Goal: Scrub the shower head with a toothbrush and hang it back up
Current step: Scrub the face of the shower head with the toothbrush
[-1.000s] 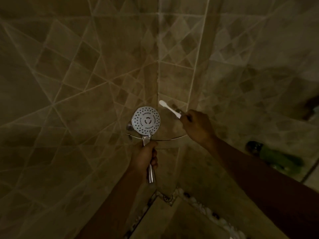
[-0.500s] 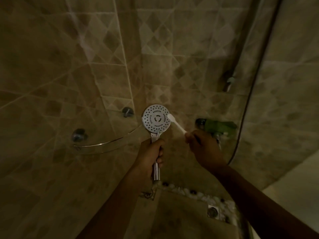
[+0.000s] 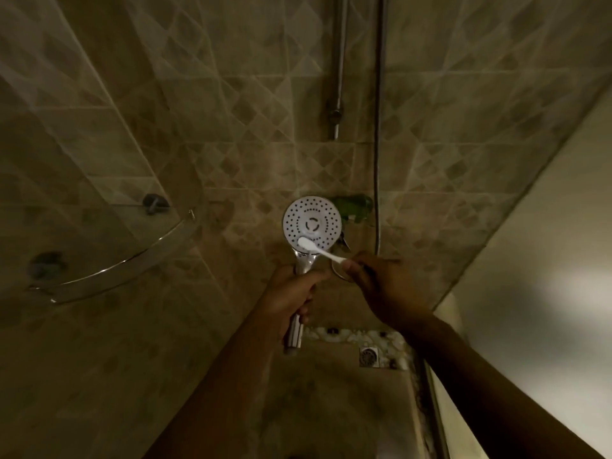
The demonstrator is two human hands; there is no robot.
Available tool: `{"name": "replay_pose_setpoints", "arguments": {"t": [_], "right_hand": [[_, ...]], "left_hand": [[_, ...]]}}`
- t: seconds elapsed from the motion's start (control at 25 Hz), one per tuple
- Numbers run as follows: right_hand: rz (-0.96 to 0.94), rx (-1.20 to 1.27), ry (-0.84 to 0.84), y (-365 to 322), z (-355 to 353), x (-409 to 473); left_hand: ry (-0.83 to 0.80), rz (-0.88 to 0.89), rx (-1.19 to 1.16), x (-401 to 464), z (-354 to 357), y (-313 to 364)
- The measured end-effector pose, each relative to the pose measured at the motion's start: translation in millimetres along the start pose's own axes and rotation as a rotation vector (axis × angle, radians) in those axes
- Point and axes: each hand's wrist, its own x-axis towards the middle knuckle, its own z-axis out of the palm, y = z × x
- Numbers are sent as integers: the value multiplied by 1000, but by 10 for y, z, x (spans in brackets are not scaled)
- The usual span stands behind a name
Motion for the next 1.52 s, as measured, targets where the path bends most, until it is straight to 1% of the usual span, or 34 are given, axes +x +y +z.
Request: {"name": "replay_pose_setpoints", "arguments": {"t": [0.12,0.2,0.28,0.4,0.48,0.56,0.68,0.72,0.88,0.92,1.08,1.16,1.24,1.4,1.44,1.52], "right_hand": [[35,-31,131,182,-274,-69],[85,-20,180,259,-395,-115],[64,-8,153,283,-414,-193],[-28,27,34,266,-361,-411],[-64,13,-9,257,-338,-521],[-55,9,5,287,-375,-521],[14,23,108,337,-470,-425],[28,35,114,335,-469,-412],[-6,-6,-32,288,-275,-546],[-3,-13,-36,287,-253,-563],[15,10,95,339,-278,-480],[49,40,123,348,-270,-450],[55,48,112,309,-234,-459],[48,-2,3,269,-175,-519],[44,-25,3,275,-206,-503],[17,-55,60,314,-280,-434]], "left_hand": [[-44,-51,-2,-139,173,-69],[-55,-55,-9,-181,242,-85],[-52,-49,-15,-204,278,-89],[-55,-38,-52,-271,340,-149],[-56,-57,-73,-323,369,-205],[-78,-72,-92,-363,399,-248],[-104,-100,-124,-375,420,-253],[-103,-108,-132,-371,419,-251],[-94,-126,-177,-314,384,-257],[-101,-129,-180,-308,371,-268],[-127,-157,-160,-288,373,-326],[-149,-177,-179,-262,406,-330],[-141,-197,-210,-224,434,-299],[-140,-201,-211,-160,424,-258],[-144,-203,-206,-158,415,-263],[-155,-210,-203,-157,399,-286]]}}
